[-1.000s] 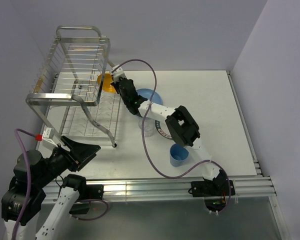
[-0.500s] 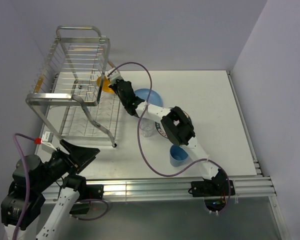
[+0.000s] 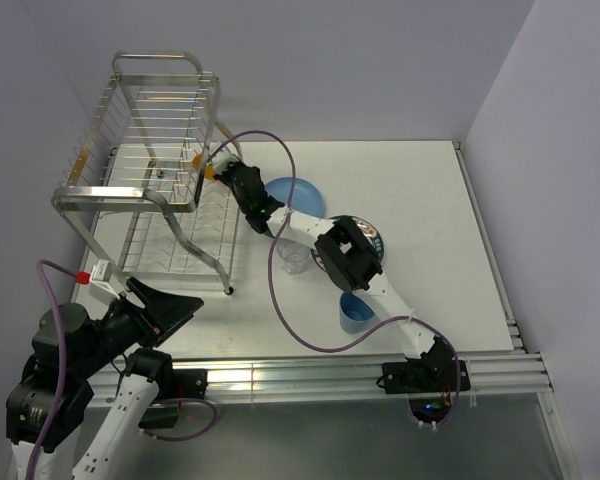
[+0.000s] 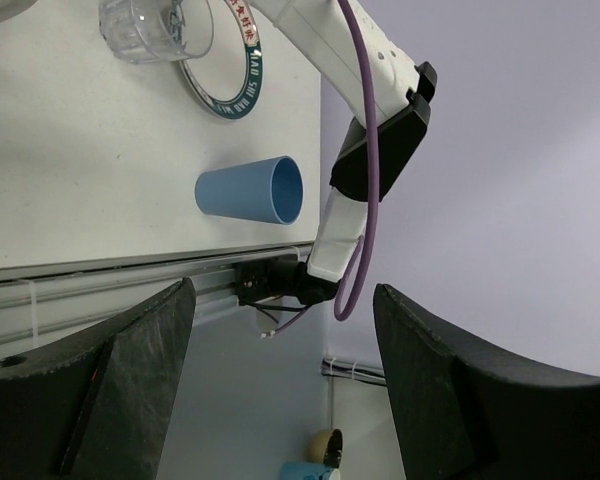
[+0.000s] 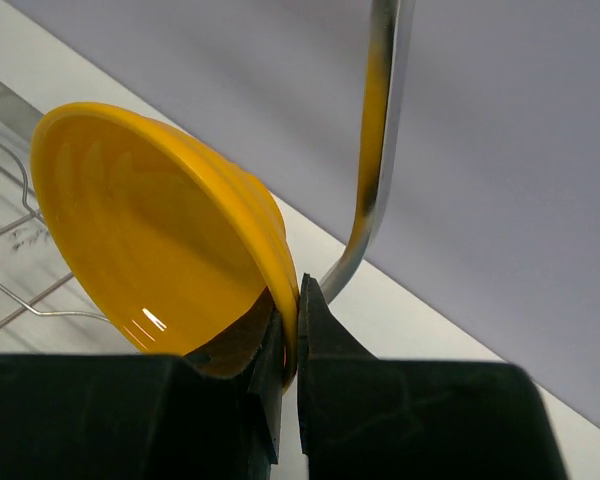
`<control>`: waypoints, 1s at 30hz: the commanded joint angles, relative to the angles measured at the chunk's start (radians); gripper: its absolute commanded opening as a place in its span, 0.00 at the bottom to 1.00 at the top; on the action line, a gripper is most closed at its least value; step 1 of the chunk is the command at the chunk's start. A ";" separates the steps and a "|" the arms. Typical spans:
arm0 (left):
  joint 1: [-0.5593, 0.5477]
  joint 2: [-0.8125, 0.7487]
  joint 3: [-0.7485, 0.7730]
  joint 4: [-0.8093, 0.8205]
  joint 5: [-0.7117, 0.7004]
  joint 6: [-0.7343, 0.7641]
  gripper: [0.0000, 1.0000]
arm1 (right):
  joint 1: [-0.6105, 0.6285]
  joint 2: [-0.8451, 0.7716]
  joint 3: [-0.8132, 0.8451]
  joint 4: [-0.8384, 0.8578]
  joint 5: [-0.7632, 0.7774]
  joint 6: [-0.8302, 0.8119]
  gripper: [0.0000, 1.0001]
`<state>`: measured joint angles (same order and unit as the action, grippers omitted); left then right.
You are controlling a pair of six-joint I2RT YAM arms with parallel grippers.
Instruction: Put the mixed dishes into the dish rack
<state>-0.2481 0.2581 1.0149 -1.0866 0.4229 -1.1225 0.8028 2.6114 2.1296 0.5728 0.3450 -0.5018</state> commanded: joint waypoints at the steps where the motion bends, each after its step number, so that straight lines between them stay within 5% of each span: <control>1: -0.008 0.017 0.028 -0.010 0.019 0.046 0.78 | 0.013 0.021 0.041 0.099 -0.012 -0.064 0.00; 22: -0.049 -0.010 0.007 0.001 -0.018 0.021 0.81 | 0.007 0.012 0.000 0.055 -0.081 -0.113 0.00; 25: -0.051 -0.011 0.010 0.001 -0.027 0.020 0.83 | 0.007 0.004 -0.002 0.036 -0.077 -0.103 0.21; 26: -0.051 -0.011 0.010 -0.001 -0.029 0.020 0.84 | 0.010 0.001 -0.007 0.044 -0.067 -0.101 0.36; 30: -0.051 -0.016 0.016 -0.009 -0.038 0.010 0.87 | 0.012 -0.017 -0.033 0.048 -0.058 -0.092 0.51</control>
<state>-0.2962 0.2565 1.0157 -1.1080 0.4026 -1.1015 0.8051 2.6560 2.1136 0.6037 0.2726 -0.6018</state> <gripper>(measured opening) 0.862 0.495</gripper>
